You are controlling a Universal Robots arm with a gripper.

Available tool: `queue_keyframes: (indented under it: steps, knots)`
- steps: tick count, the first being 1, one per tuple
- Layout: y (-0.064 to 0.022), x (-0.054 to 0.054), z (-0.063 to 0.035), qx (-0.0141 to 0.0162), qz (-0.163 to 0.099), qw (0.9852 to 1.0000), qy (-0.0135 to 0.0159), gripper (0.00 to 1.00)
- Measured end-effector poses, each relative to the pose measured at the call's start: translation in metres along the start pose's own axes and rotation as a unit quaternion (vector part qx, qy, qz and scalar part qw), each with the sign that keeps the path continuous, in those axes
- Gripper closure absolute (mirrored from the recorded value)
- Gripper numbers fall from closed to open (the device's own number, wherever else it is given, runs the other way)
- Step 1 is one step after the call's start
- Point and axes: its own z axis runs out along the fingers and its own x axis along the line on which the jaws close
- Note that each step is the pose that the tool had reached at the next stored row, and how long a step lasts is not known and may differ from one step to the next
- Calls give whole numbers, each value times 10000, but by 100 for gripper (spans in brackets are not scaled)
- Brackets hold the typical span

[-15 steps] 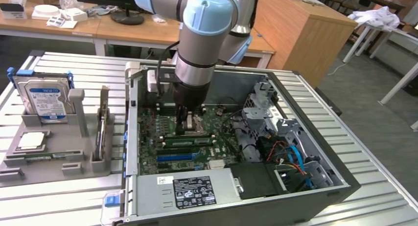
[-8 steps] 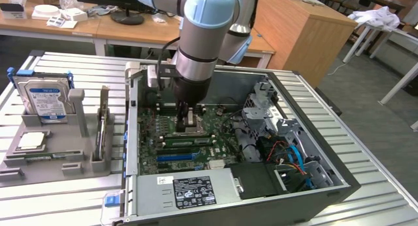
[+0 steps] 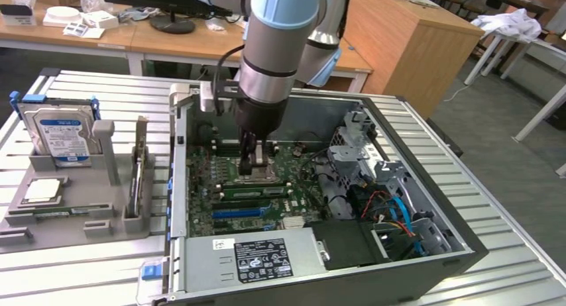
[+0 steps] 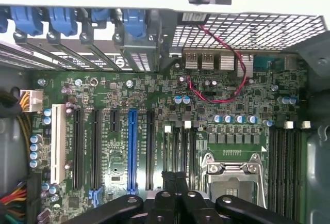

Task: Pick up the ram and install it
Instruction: 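Press down the ram until it locks into place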

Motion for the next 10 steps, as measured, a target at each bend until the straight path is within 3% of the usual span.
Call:
queue_keyframes:
  steps: [10]
  knots:
    - [2, -5, -150, 0, 0, 10000, 0, 89]
